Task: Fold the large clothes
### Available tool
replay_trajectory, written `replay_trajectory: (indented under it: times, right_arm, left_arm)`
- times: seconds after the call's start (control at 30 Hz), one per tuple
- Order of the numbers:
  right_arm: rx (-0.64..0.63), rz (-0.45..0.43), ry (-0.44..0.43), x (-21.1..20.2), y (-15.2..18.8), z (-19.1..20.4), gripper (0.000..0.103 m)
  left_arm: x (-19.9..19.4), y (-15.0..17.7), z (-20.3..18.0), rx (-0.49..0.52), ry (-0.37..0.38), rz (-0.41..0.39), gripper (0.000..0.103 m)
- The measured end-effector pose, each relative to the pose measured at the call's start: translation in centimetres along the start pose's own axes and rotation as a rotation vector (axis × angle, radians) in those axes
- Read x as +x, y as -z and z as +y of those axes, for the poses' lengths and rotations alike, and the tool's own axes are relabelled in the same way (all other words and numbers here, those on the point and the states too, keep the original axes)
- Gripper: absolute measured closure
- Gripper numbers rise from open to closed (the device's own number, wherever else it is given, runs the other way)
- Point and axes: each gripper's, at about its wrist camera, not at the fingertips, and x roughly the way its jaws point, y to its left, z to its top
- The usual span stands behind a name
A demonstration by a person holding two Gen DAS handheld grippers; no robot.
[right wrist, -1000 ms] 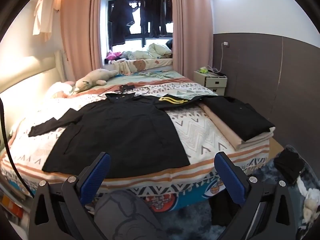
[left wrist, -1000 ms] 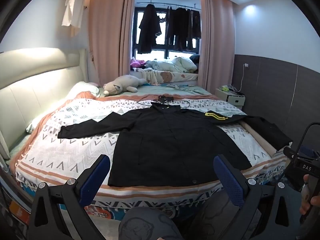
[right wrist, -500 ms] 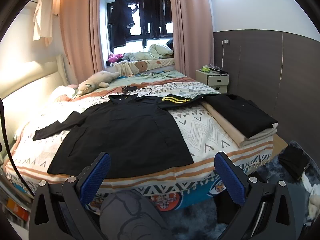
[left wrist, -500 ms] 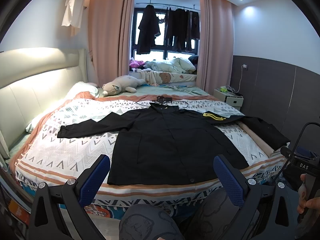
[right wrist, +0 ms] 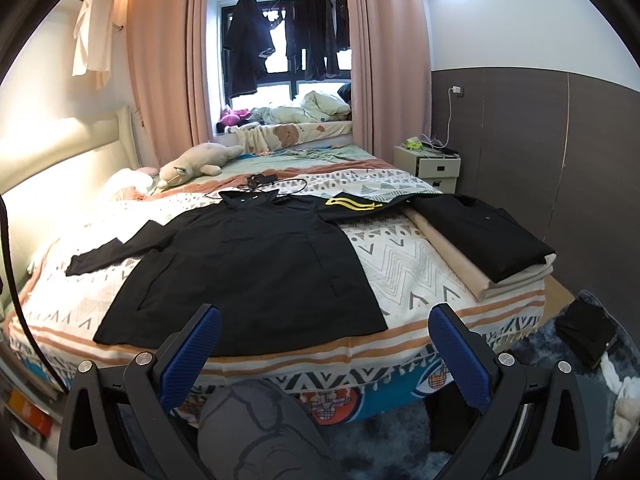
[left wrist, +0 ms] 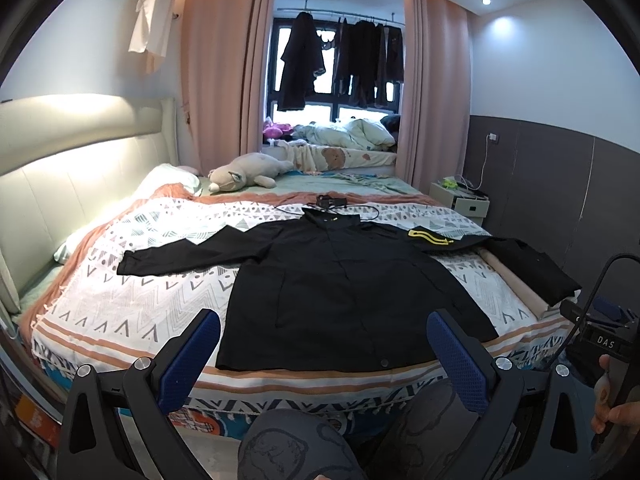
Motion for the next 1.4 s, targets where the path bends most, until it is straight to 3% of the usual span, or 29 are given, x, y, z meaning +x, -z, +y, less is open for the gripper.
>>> replay_trajectory:
  times: [1.4]
  right_arm:
    - [-0.008,0.014,-0.001,1.2,0.4,0.4,0.0]
  left_arm:
    - [1.2,0.8,1.4,-0.013,-0.011,0.02,0.0]
